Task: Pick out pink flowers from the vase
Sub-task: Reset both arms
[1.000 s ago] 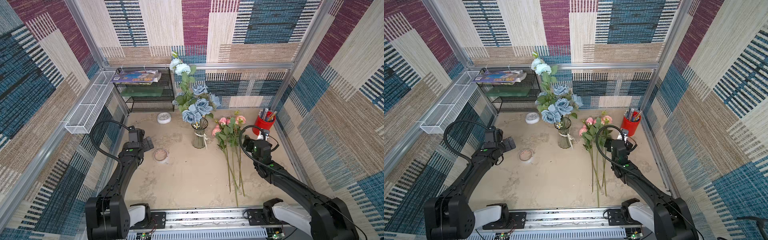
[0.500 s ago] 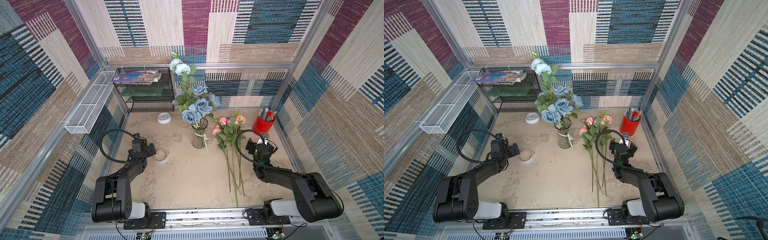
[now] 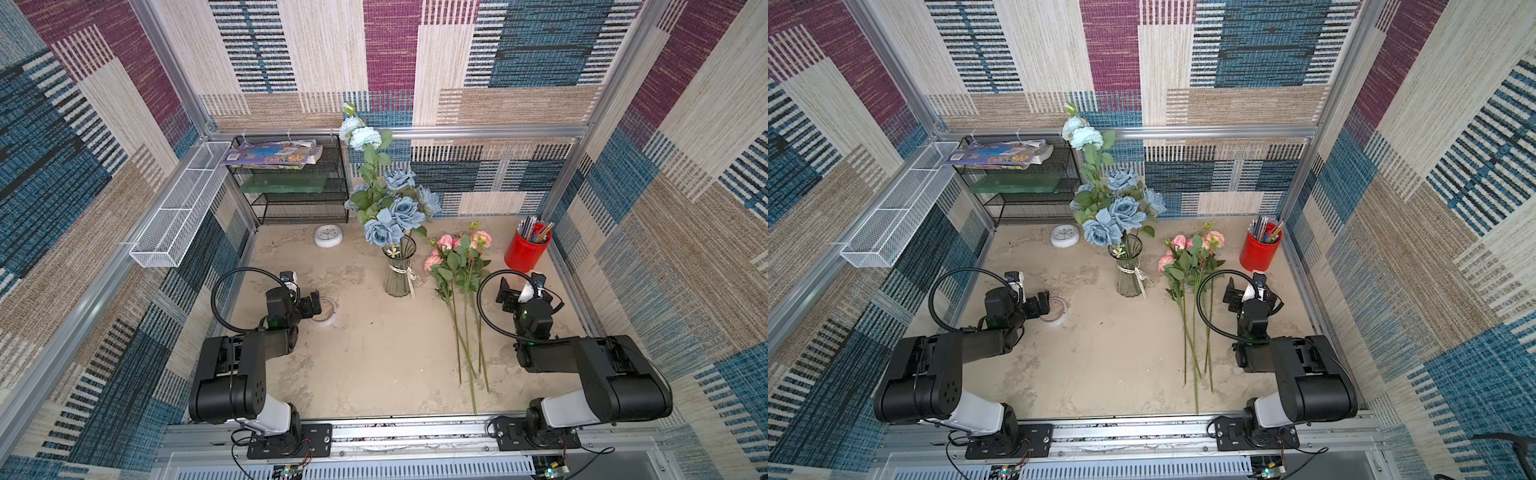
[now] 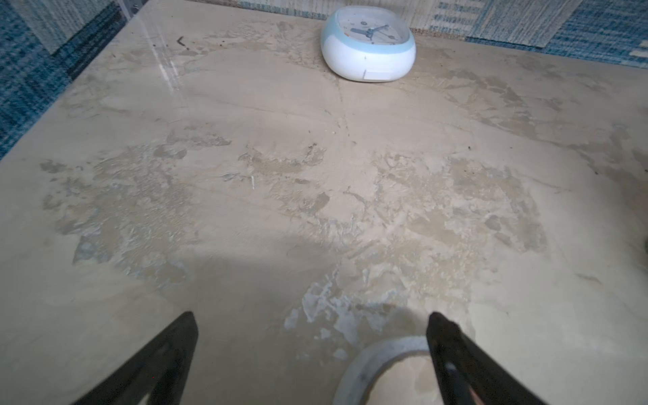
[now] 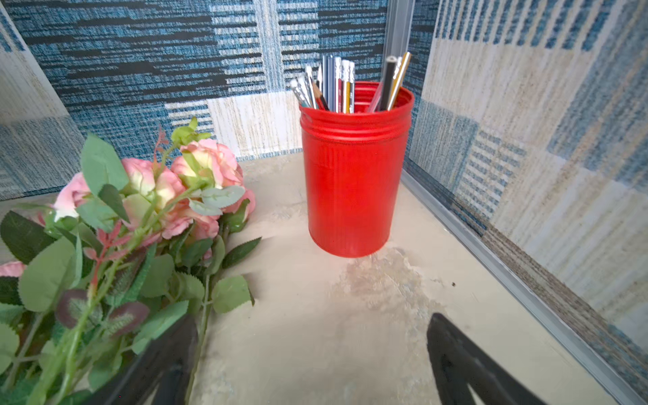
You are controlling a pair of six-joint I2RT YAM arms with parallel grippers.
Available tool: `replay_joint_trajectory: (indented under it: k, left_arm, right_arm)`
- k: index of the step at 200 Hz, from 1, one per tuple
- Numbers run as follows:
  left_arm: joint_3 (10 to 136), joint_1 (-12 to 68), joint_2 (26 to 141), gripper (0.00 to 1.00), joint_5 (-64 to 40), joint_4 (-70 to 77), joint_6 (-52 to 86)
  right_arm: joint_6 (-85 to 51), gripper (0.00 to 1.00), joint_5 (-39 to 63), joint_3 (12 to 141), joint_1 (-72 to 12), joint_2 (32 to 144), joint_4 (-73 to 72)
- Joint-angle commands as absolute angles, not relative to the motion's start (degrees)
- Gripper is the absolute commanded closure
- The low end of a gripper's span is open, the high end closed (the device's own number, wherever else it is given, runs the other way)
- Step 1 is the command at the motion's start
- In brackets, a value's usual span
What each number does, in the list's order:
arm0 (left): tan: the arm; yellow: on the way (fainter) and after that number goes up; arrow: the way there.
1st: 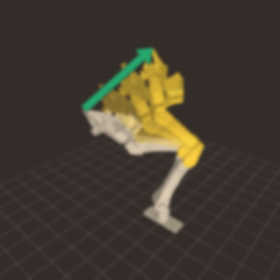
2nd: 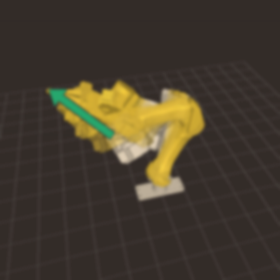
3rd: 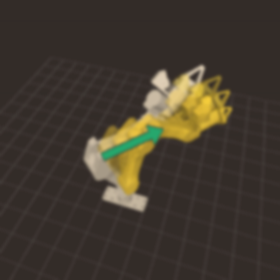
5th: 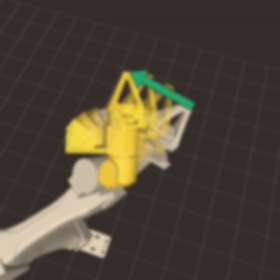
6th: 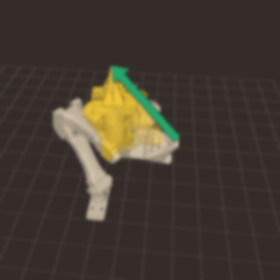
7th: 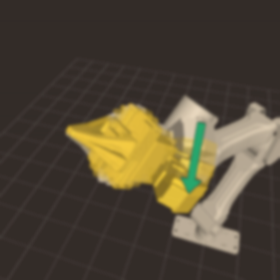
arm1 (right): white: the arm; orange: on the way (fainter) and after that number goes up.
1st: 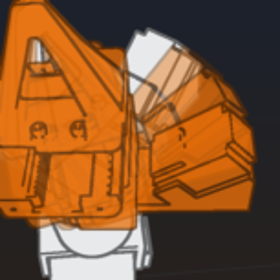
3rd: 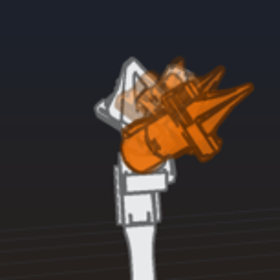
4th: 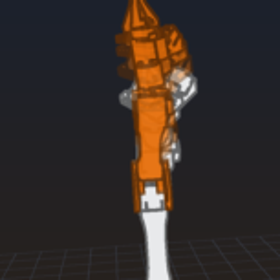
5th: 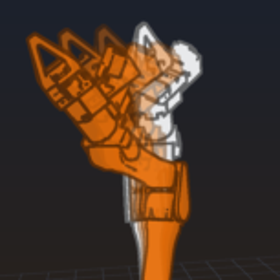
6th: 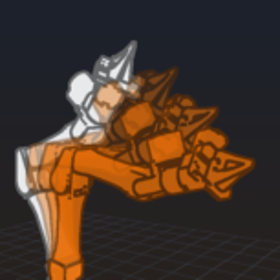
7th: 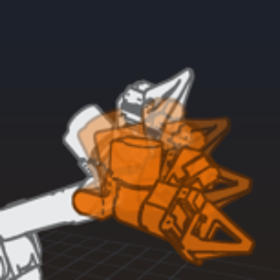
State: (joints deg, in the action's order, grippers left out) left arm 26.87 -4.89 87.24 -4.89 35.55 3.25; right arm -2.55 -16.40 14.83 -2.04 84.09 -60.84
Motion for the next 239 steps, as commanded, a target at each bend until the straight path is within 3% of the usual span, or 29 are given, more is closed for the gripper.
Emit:
replay_joint_trajectory:
  k: [1,78,239]
  left_arm:
    - [28.1,-4.3,87.3,0.0,-6.1,37.3,0.6]
    - [27.7,-0.6,86.8,0.0,0.8,37.3,-1.0]
    - [27.9,-0.4,86.9,0.0,1.1,37.0,-1.0]
  right_arm:
    - [-3.9,0.04,-12.0,16.7,-0.1,84.6,-59.7]
    - [-3.5,0.04,-12.7,16.2,-0.6,84.2,-60.5]
    - [-3.5,0.04,-13.0,16.3,-0.8,84.5,-60.4]
